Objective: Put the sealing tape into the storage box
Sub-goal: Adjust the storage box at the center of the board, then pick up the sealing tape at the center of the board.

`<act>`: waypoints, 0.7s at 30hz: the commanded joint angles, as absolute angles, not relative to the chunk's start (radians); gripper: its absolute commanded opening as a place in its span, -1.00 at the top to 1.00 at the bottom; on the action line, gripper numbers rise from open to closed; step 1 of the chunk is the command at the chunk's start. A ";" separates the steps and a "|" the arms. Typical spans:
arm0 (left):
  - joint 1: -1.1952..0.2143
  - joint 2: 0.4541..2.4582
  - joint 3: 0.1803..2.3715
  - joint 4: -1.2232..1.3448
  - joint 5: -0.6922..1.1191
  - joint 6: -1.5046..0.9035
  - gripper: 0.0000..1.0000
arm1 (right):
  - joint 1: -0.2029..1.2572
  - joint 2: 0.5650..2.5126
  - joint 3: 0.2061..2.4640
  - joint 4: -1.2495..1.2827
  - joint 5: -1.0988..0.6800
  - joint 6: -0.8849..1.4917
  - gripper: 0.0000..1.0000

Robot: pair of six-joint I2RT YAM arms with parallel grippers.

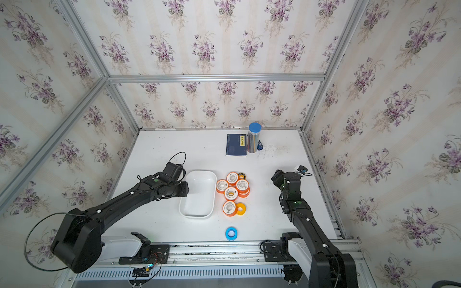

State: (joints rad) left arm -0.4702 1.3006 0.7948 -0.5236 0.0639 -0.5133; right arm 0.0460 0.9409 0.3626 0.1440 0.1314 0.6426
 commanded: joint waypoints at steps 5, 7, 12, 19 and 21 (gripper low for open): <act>-0.469 1.164 0.892 -0.722 -0.010 -0.471 -0.05 | 0.167 0.989 0.515 -0.007 0.067 0.538 -0.58; -0.468 1.131 0.930 -0.779 -0.012 -0.459 -0.09 | 0.242 1.022 0.584 -0.087 0.083 0.493 -0.58; -0.468 1.056 1.019 -0.923 0.006 -0.417 -0.31 | 0.416 1.148 0.762 -0.275 0.087 0.422 -0.63; -0.467 0.950 1.036 -1.037 0.018 -0.367 -0.51 | 0.650 1.400 1.013 -0.481 0.157 0.379 -0.72; -0.468 0.921 1.010 -1.015 0.016 -0.372 -0.52 | 0.681 1.467 1.070 -0.502 0.173 0.374 -0.75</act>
